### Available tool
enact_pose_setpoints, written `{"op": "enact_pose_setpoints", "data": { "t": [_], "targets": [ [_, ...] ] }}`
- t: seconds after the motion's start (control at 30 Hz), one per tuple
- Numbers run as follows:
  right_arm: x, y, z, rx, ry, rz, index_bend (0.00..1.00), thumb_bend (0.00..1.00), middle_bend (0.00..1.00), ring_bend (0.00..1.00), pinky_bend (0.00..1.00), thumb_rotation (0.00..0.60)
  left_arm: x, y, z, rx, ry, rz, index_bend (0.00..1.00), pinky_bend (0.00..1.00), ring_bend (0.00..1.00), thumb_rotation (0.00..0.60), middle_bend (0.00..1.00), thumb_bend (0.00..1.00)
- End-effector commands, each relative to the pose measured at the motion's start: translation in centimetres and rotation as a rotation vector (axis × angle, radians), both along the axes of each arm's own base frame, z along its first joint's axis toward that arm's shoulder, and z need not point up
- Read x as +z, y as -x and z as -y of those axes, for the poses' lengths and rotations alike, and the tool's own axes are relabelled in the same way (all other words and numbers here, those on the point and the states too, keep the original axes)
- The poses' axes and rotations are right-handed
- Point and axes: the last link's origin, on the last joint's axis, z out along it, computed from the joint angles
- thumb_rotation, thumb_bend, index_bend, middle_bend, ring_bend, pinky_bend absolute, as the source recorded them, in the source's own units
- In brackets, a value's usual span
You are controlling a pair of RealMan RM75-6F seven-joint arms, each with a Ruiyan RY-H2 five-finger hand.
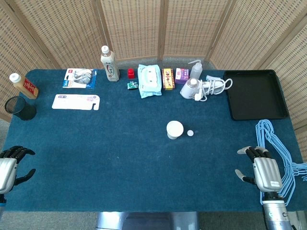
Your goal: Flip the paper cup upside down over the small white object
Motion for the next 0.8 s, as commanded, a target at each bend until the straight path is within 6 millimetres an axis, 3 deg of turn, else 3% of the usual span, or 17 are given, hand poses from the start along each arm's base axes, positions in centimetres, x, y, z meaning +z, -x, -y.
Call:
{"op": "enact_pose_setpoints", "data": {
  "t": [0.03,0.5,0.67,0.8],
  "targets": [
    [0.0,0.1,0.0,-0.007,-0.001,0.002,0.35,0.24,0.34,0.32,0.19,0.600,-0.1,0.0,0.0,0.001,0.003,0.001,0.37,0.28,0.25,0.546,0.38,0.22],
    [0.0,0.1,0.4,0.011,-0.013,0.014,0.33,0.24,0.34,0.33,0.19,0.600,0.1,-0.1,0.4,0.005,-0.002,-0.002,0.37,0.28,0.25,0.541,0.38,0.21],
    [-0.3,-0.4,1.4,0.029,-0.031,0.043,0.29,0.24,0.34,0.33,0.19,0.600,-0.2,-0.1,0.2,0.006,0.005,-0.007,0.37,0.28,0.25,0.543,0.38,0.21],
    [-1.0,-2.0,3.1,0.083,-0.078,0.102,0.28,0.24,0.34,0.33,0.19,0.600,-0.7,-0.3,-0.2,0.003,0.016,-0.006,0.37,0.28,0.25,0.544,0.38,0.22]
  ]
}}
